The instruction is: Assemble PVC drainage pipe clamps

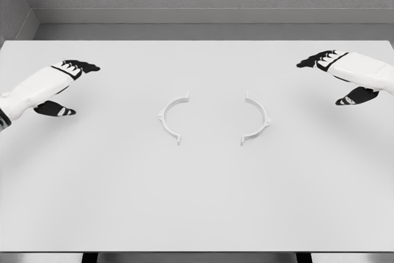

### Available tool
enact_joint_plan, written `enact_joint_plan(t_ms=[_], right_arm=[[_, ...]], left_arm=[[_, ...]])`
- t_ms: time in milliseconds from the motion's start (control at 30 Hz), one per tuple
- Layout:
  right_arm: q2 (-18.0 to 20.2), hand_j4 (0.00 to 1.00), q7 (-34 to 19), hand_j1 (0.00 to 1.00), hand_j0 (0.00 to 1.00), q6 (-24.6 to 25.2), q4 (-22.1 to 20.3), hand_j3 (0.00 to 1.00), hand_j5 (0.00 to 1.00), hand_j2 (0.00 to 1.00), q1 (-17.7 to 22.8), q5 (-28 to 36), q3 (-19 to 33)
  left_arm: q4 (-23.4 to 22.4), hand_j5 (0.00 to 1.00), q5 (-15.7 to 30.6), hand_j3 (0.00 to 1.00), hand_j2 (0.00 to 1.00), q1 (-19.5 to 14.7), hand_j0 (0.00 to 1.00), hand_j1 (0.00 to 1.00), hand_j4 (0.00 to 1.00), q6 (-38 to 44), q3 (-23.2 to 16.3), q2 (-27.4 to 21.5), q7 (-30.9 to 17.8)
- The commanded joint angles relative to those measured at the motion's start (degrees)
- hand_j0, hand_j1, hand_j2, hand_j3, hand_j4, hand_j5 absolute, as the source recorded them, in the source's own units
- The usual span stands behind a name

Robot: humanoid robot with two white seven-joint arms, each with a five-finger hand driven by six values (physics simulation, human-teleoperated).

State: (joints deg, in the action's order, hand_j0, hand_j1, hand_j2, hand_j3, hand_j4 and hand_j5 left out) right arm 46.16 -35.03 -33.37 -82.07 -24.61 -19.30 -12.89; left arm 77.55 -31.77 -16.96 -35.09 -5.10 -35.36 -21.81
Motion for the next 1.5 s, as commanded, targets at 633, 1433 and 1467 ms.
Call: enact_joint_plan(t_ms=[633, 1433, 1467], right_arm=[[-7.2, 1.00, 0.0, 1.00, 1.00, 0.0, 3.0, 1.00, 1.00, 1.00, -0.4, -0.6, -4.7], [-15.8, 1.00, 0.0, 1.00, 1.00, 0.2, 9.6, 1.00, 1.00, 1.00, -3.2, -5.0, -7.0], [-16.0, 1.00, 0.0, 1.00, 1.00, 0.2, 9.7, 1.00, 1.00, 1.00, -3.3, -5.0, -7.0]], left_arm=[[8.4, 1.00, -14.0, 1.00, 1.00, -0.4, 1.00, 1.00, 1.00, 10.4, -5.0, 18.7, -0.5], [4.7, 1.00, -14.5, 1.00, 1.00, -1.9, 1.00, 1.00, 1.00, 28.2, -9.1, 24.6, -0.4], [4.7, 1.00, -14.4, 1.00, 1.00, -2.0, 1.00, 1.00, 1.00, 28.2, -9.1, 24.6, -0.4]])
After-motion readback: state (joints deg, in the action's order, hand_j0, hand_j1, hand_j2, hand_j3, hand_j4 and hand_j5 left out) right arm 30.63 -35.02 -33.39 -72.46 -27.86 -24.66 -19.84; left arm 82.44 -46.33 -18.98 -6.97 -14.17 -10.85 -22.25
